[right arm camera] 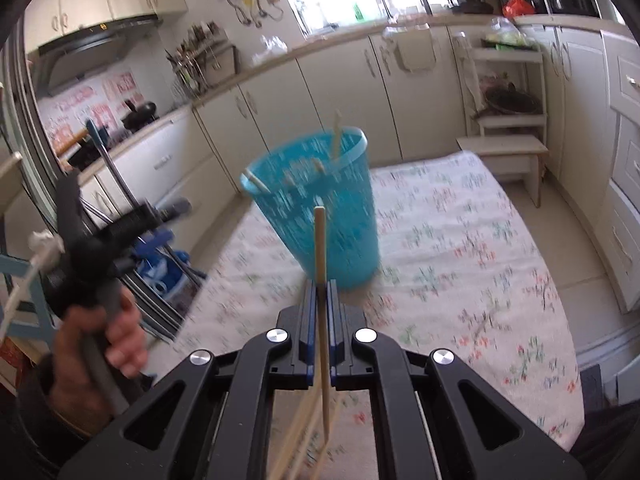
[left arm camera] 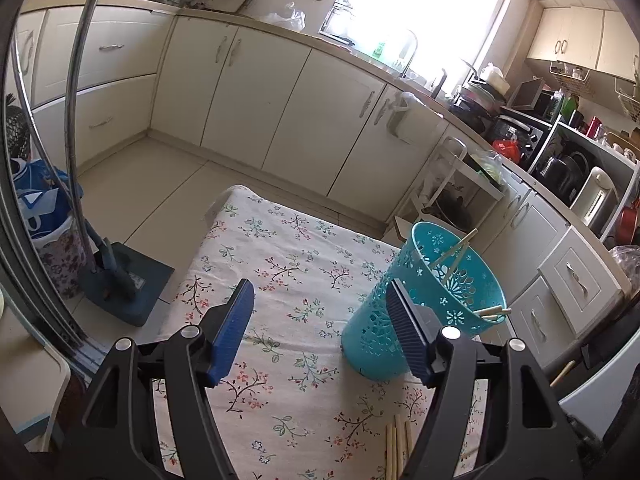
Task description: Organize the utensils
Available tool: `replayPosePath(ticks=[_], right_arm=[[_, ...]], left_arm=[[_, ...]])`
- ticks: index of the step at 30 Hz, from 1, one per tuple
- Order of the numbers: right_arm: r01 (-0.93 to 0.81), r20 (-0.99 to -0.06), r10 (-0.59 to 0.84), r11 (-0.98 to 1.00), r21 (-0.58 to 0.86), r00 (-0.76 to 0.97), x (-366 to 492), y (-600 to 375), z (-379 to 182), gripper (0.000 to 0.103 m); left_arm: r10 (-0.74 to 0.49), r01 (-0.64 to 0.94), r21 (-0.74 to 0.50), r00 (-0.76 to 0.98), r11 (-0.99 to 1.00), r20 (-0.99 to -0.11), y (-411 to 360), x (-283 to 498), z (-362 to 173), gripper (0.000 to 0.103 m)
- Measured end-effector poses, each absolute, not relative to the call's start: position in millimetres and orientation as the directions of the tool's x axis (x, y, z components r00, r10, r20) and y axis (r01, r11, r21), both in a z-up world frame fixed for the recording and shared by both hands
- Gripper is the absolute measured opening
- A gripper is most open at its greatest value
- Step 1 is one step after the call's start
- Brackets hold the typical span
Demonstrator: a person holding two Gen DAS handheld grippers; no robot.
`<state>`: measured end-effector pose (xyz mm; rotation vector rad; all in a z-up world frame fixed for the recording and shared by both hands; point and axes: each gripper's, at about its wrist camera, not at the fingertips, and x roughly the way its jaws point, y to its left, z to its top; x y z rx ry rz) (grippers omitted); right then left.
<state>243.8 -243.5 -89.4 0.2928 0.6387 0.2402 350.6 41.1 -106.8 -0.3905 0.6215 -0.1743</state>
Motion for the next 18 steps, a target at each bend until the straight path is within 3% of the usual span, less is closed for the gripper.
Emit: replayPosePath(ticks=[10,18], right_arm=[[-0.227,-0.358,0.360,0.904,0.362,0.861,279,-236,5,0.005],[-0.240,-0.337,0.356,0.909,0.341,0.872,303,-236,37,0.005]], left_arm=[[-0.252,0.055,-0.358,0.807,0.932,-0.534,30,350,-103,0.066],[-0.259,0.049,-0.367,0.796,0.929,-0.547,34,352,-106,0.066]])
